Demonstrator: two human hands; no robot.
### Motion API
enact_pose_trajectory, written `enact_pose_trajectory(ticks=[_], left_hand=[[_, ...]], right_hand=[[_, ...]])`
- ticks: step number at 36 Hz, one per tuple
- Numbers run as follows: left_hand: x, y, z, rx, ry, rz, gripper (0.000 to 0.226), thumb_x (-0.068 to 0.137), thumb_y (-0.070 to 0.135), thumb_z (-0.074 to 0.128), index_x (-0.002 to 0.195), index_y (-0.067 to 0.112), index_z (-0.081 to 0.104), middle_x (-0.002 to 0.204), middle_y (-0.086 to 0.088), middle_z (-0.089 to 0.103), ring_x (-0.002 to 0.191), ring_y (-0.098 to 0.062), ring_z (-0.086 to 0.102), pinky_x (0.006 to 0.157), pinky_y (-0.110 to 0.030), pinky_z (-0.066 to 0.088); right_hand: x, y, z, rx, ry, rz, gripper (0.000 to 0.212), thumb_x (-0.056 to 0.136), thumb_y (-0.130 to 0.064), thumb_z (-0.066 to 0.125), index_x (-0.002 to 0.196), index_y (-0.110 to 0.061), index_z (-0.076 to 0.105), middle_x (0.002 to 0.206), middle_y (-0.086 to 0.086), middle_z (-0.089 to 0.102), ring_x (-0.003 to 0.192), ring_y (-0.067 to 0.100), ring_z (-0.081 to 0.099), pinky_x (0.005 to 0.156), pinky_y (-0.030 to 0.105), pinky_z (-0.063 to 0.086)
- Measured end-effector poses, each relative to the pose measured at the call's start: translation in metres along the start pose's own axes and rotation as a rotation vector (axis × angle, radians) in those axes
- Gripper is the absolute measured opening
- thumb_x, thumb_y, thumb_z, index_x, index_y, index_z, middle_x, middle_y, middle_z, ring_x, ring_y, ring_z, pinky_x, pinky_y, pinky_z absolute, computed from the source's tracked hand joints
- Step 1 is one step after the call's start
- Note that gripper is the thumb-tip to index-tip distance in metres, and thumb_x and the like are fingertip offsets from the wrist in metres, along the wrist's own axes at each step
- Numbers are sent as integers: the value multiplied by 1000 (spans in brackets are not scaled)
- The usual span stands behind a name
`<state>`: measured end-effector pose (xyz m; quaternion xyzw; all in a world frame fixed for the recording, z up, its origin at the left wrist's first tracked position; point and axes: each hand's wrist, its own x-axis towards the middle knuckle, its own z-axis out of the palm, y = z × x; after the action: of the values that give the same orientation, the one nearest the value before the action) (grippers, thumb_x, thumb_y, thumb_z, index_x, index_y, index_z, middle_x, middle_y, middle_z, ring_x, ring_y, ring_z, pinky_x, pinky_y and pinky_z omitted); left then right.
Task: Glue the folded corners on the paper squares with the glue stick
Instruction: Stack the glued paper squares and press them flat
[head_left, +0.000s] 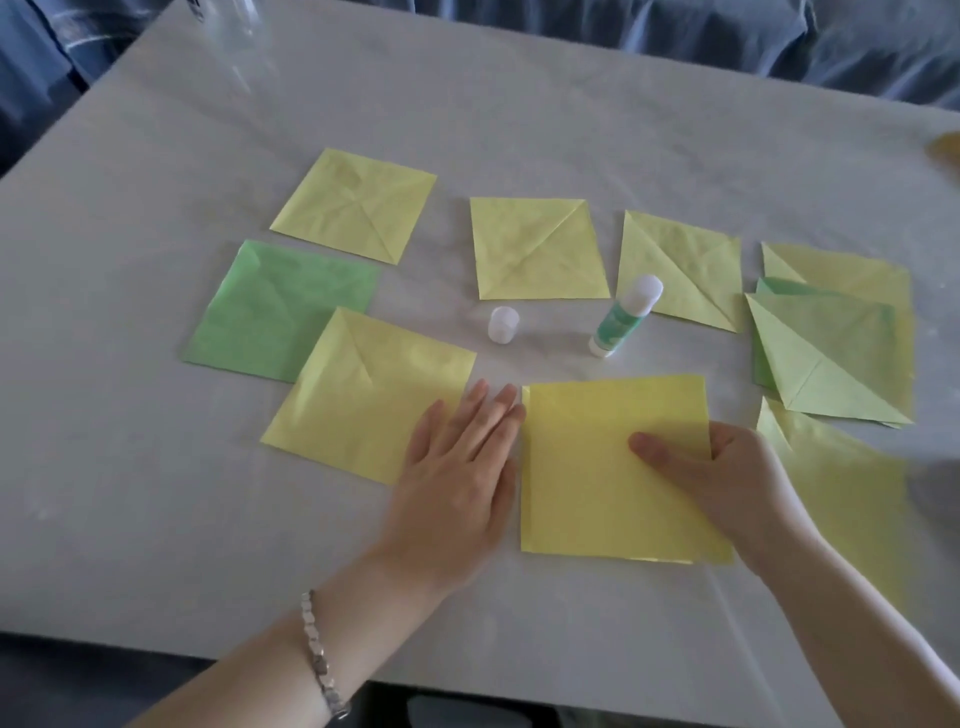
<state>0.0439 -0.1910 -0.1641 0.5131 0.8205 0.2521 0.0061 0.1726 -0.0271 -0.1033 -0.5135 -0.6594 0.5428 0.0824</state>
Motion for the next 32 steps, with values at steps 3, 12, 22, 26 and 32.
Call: enact_pose_trajectory(ticks=[3,12,22,26,32], left_hand=[[0,0,0,9,-16,-5,46,94,25,34,131,8,55,141,-2,49,135,-16,31,107,-40,23],[-1,0,2,44,-35,1,46,94,28,35,131,11,54,142,-1,49,135,-16,32,107,-42,23],[-1,1,1,59,-45,0,42,94,25,34,126,13,60,141,0,50,134,-19,39,107,-42,24],[-1,0,2,56,-46,-4,43,94,25,34,125,13,60,140,0,50,134,-19,39,107,-42,24],[-1,0,2,63,-54,0,43,93,29,36,124,13,61,140,0,51,134,-18,39,107,-42,24]], right_hand=[[0,0,0,-11,-2,-6,11,72,-21,77,71,-13,70,57,-6,69,48,6,63,43,18,50],[0,0,4,-6,4,-12,12,72,-20,77,68,-13,68,52,-10,66,43,3,60,39,14,45],[0,1,6,-41,18,-5,14,71,-22,78,66,-15,67,51,-9,66,44,5,60,48,23,49],[1,1,7,-47,30,-17,15,71,-22,78,64,-15,67,52,-8,66,49,11,61,51,25,49],[3,3,7,-69,26,-26,17,70,-22,79,63,-13,67,50,-8,65,46,9,59,48,22,47]])
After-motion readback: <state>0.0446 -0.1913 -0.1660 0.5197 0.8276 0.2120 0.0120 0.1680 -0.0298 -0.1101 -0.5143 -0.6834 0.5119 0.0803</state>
